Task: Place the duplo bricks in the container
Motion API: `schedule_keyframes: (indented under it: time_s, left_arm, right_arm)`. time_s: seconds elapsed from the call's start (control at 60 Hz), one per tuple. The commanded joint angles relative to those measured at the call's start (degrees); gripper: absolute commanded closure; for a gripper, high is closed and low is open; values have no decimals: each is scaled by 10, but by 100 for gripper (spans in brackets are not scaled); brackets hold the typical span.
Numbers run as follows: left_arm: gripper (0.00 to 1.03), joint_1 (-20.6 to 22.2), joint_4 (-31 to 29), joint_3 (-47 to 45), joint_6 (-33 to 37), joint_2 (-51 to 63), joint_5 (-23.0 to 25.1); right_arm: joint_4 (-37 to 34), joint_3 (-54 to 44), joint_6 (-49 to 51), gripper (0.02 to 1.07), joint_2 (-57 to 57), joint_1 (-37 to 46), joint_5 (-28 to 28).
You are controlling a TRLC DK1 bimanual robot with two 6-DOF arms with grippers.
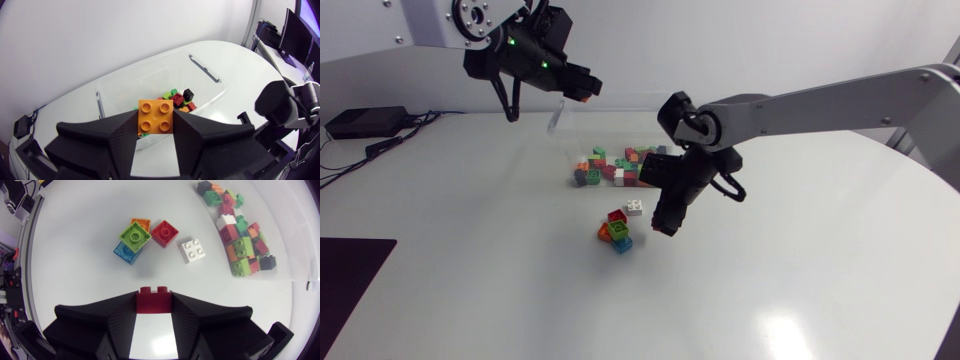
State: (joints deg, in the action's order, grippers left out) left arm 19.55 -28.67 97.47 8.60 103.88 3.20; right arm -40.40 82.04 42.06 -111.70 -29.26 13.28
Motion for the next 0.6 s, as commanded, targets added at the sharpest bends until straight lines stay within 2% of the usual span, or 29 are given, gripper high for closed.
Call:
schedule_keyframes:
  time_s: [0.0, 0.35, 0.383, 0.4, 0.417, 0.433, 0.45, 0.467, 0.483, 0.5, 0.517, 0.583]
  left_arm:
    - [69, -8, 2, 43, -17, 41, 6]
    - [65, -29, 7, 128, -18, 153, 5]
    - [58, -30, 7, 139, -18, 164, 5]
    - [50, -31, 7, 142, -18, 167, 4]
    - [50, -31, 7, 142, -18, 167, 4]
    - [36, -31, 7, 142, -18, 170, 2]
    - [27, -32, 7, 142, -17, 171, 2]
    - [19, -32, 6, 142, -17, 172, 1]
    - [18, -32, 6, 143, -17, 172, 1]
    - [9, -34, 2, 142, -14, 172, 1]
    - [5, -34, 1, 140, -13, 171, 1]
    - [4, -36, -10, 128, -8, 159, 1]
  right_arm:
    - [-15, -20, 9, 78, 34, 8, 1]
    - [-35, 3, -9, 78, 113, 32, 17]
    - [-35, 15, -18, 78, 120, 32, 17]
    - [-35, 20, -21, 78, 121, 33, 18]
    - [-35, 20, -21, 78, 121, 33, 18]
    - [-35, 26, -25, 78, 123, 34, 18]
    - [-35, 30, -29, 78, 124, 34, 18]
    - [-35, 35, -31, 78, 124, 34, 18]
    - [-35, 36, -32, 78, 125, 34, 18]
    - [-35, 47, -38, 78, 125, 35, 19]
    - [-35, 52, -41, 78, 125, 35, 19]
    - [-31, 76, -57, 78, 123, 38, 23]
